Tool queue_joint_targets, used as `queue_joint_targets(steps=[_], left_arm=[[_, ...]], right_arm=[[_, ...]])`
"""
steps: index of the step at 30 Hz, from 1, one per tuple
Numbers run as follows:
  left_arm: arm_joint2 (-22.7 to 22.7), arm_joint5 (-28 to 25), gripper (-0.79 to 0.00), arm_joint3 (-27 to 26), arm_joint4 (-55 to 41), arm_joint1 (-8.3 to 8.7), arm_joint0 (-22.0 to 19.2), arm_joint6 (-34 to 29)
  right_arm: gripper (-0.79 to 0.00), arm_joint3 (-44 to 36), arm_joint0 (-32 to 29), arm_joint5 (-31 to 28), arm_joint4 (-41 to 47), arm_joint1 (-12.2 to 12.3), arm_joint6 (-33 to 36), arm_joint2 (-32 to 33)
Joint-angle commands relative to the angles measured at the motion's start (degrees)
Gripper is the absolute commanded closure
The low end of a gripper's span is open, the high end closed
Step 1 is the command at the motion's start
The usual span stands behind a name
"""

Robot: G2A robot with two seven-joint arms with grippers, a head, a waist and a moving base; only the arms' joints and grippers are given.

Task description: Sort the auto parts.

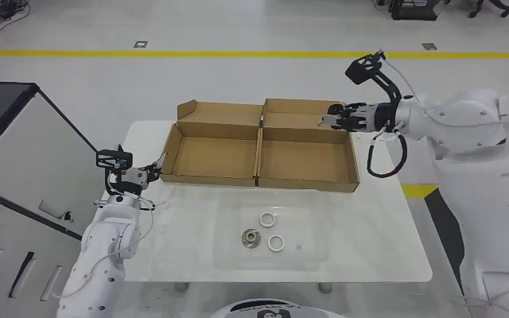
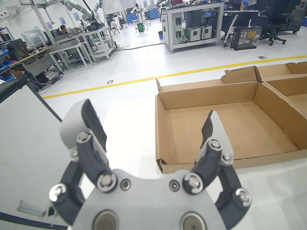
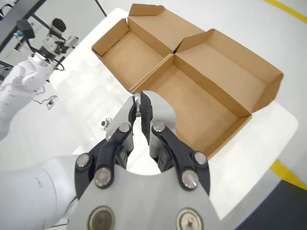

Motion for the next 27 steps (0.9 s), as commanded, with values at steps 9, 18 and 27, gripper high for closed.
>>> queue_joint_targets(steps=[9, 18, 27], left_arm=[[0.0, 0.0, -0.785, 0.0, 0.0, 0.0, 0.0, 0.0], [0.0, 0.0, -0.785, 0.0, 0.0, 0.0, 0.0, 0.0], [0.0, 0.0, -0.785, 0.0, 0.0, 0.0, 0.0, 0.0]], right_arm=[[0.0, 8.0, 8.8, -5.3, -11.1, -0.4, 3.0, -8.9], [0.0, 13.3, 11.3, -4.4, -17.2, -1.2, 3.2, -15.9], [0.0, 19.3, 12.3, -4.4, -22.5, -2.2, 3.0, -21.7]])
